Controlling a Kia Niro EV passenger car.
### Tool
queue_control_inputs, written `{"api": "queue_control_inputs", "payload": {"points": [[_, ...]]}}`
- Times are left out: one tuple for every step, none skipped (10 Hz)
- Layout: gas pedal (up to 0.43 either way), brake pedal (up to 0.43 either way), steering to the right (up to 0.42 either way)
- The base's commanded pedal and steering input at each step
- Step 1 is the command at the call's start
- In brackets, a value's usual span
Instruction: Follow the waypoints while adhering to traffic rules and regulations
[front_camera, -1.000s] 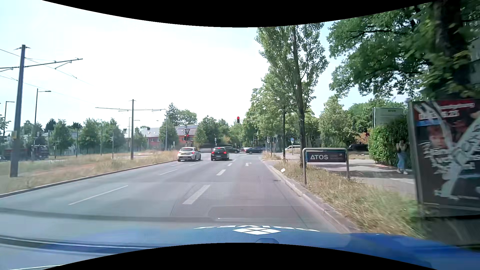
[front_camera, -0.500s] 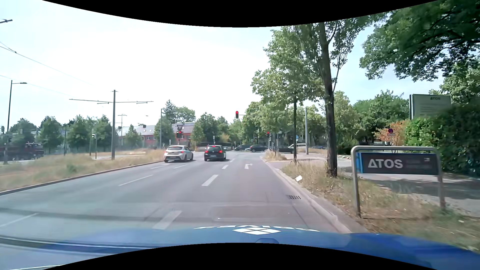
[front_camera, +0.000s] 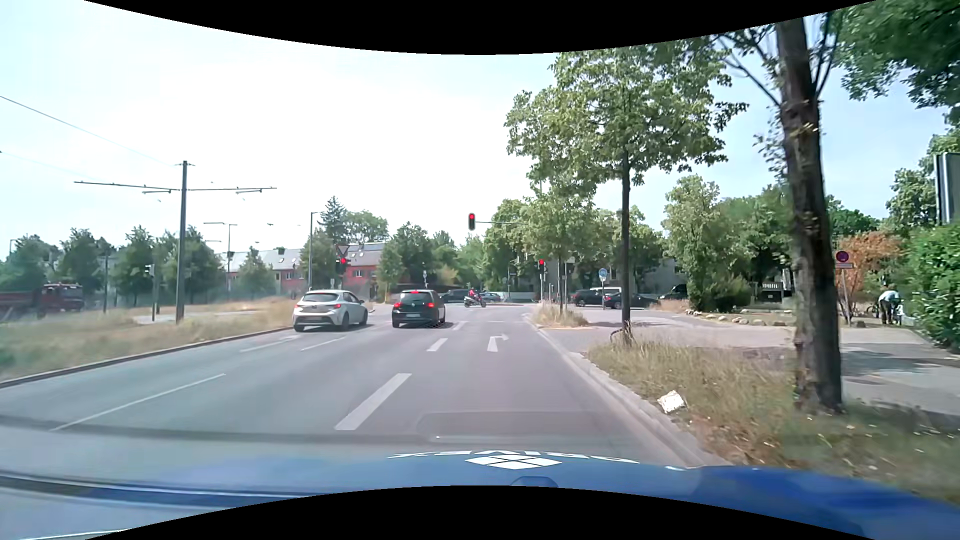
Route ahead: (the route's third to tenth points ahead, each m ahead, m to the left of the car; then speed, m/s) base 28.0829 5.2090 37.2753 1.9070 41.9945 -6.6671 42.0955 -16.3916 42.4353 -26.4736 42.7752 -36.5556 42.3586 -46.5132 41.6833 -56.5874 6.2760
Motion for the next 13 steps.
{"api": "queue_control_inputs", "payload": {"points": [[0.0, 0.0, -0.004], [0.0, 0.0, -0.004], [0.0, 0.0, -0.004], [0.0, 0.0, -0.004], [0.0, 0.0, -0.003], [0.0, 0.0, -0.003], [0.0, 0.0, -0.002], [0.0, 0.0, -0.002], [0.0, 0.0, 0.0], [0.0, 0.0, 0.001], [0.0, 0.0, 0.001], [0.0, 0.0, 0.001], [0.0, 0.0, 0.002]]}}
